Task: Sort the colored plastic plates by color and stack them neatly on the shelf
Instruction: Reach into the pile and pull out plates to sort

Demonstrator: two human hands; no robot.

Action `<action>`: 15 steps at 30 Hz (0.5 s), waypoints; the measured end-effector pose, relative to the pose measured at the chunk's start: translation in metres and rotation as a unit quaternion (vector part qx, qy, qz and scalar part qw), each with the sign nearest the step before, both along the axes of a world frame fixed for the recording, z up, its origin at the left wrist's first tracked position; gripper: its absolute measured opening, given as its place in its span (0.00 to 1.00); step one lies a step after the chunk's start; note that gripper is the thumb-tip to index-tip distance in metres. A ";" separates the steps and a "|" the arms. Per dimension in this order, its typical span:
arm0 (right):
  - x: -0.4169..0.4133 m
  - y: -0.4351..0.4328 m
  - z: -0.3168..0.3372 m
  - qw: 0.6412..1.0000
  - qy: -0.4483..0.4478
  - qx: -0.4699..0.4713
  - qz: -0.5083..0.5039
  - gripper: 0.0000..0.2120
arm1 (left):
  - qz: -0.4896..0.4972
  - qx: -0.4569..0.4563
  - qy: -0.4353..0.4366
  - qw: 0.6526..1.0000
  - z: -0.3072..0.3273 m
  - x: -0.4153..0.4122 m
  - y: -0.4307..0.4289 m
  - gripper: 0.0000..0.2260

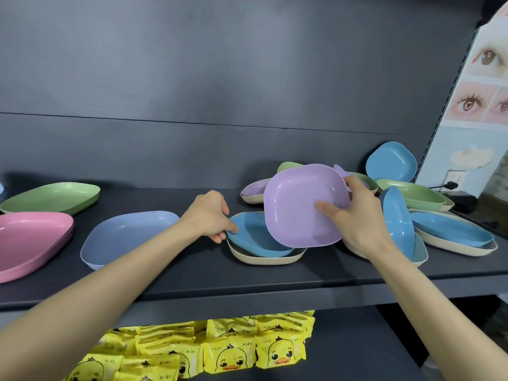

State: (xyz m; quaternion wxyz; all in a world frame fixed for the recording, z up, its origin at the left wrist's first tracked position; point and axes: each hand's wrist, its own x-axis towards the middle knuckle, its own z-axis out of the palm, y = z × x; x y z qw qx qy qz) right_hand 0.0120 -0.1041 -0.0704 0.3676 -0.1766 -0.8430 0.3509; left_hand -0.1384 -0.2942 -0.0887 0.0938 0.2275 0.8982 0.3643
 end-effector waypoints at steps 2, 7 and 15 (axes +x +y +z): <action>0.001 -0.001 -0.001 1.000 0.002 -0.001 0.001 0.24 | 0.019 0.042 -0.003 0.999 0.001 -0.002 -0.002 0.10; 0.001 -0.005 0.002 0.998 0.041 -0.040 0.015 0.23 | 0.048 0.182 0.027 0.982 0.001 0.004 -0.013 0.03; -0.019 -0.036 0.002 0.983 0.118 -0.106 0.093 0.18 | 0.051 0.431 -0.057 0.899 -0.001 0.043 -0.055 0.11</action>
